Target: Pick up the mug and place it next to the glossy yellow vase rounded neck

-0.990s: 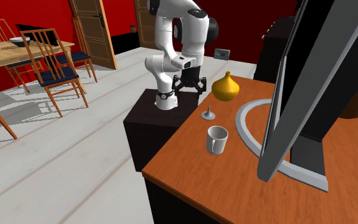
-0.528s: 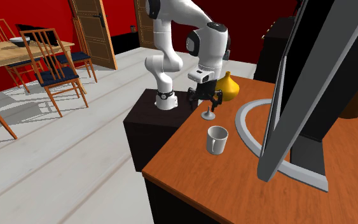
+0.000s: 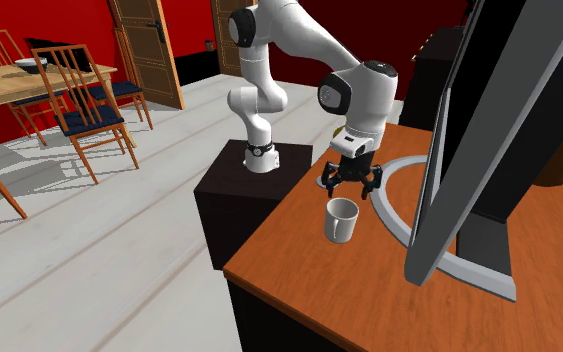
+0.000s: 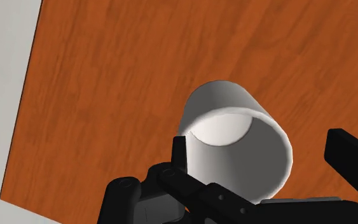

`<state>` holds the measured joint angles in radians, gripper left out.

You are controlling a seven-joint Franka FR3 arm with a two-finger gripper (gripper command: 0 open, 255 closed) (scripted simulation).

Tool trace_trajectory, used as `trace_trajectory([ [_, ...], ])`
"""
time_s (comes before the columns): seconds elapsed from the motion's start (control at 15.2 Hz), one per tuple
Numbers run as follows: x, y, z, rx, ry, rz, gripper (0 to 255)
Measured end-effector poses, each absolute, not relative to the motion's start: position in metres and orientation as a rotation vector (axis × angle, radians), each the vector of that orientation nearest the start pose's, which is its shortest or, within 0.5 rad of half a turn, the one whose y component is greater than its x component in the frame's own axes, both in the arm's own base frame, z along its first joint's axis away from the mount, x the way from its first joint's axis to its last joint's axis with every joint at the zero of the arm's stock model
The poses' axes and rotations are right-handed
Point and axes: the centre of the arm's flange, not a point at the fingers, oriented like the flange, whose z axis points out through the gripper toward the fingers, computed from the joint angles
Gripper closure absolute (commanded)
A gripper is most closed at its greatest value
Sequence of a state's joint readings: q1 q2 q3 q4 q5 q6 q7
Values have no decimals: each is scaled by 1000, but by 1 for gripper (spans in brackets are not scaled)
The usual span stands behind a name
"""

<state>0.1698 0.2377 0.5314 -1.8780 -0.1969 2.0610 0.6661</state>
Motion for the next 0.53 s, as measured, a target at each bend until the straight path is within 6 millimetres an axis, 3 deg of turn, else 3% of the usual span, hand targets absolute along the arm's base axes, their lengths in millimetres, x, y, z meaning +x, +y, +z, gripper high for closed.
trace_trajectory([
  [0.2,496,396,386,-3187,-188,-46,0],
  [0.53,500,400,361,-3187,-187,-49,0],
])
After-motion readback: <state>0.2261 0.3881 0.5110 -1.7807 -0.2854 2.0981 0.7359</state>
